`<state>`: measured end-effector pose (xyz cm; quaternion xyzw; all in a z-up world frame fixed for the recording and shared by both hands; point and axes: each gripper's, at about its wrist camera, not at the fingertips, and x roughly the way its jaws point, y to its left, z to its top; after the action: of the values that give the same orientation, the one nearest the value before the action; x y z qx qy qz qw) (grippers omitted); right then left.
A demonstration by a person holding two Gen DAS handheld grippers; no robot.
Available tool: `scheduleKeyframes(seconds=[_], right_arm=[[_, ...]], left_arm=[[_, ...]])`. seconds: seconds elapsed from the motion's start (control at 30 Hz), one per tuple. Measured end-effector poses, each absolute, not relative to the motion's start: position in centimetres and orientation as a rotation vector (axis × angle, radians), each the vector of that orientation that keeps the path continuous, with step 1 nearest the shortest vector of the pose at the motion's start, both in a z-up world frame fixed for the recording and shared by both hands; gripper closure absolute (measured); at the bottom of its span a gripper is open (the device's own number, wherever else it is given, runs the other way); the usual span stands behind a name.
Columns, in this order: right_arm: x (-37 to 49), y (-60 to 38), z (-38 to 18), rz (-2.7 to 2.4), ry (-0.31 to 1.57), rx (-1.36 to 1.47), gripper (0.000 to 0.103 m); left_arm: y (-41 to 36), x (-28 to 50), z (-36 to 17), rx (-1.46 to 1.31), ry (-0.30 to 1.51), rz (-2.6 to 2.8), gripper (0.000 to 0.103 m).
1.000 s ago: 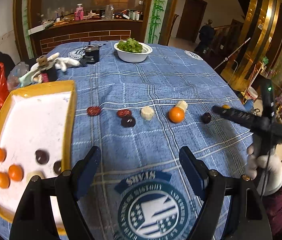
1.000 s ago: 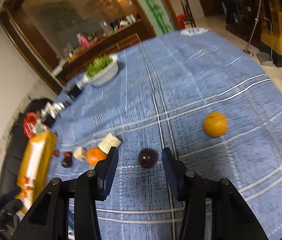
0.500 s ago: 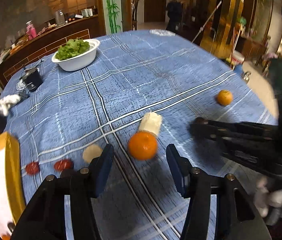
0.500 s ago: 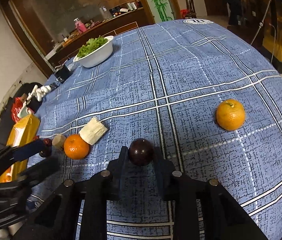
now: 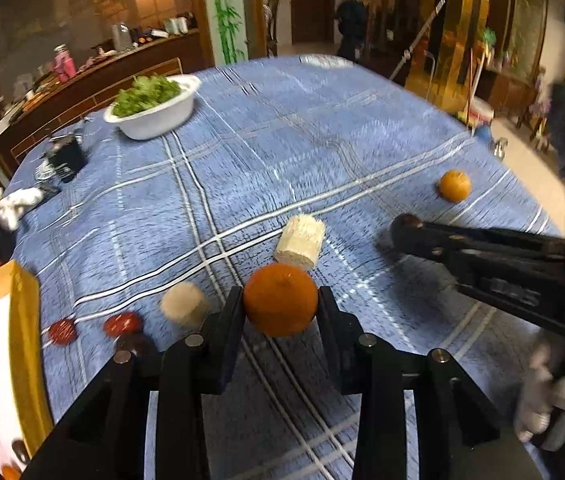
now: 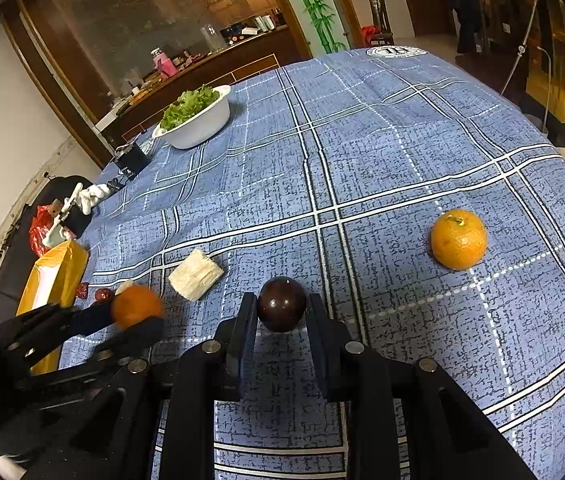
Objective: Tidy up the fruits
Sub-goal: 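Grasp an orange with the left tool while the right tool grasps a dark plum, then carry the held orange and plum toward the yellow-rimmed tray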
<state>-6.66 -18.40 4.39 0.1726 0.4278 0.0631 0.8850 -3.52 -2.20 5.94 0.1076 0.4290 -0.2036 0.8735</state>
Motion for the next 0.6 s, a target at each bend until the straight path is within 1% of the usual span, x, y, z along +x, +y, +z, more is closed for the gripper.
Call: scheduleKeyframes(seconds=[0.27, 0.37, 0.6], right_arm=[[-7.0, -19.3, 4.6, 0.135, 0.864, 0.392, 0.076], [-7.1, -20.2, 4.3, 0.171, 0.853, 0.467, 0.076], [-8.0, -21.4, 4.0, 0.414, 0.838, 0.736, 0.076]], left_arm=[[1.4, -8.1, 9.5, 0.135, 0.790, -0.349, 0.068], [3.2, -10.4, 10.2, 0.144, 0.743, -0.283, 0.068], [9.8, -13.6, 13.0, -0.018, 0.721, -0.254, 0.068]])
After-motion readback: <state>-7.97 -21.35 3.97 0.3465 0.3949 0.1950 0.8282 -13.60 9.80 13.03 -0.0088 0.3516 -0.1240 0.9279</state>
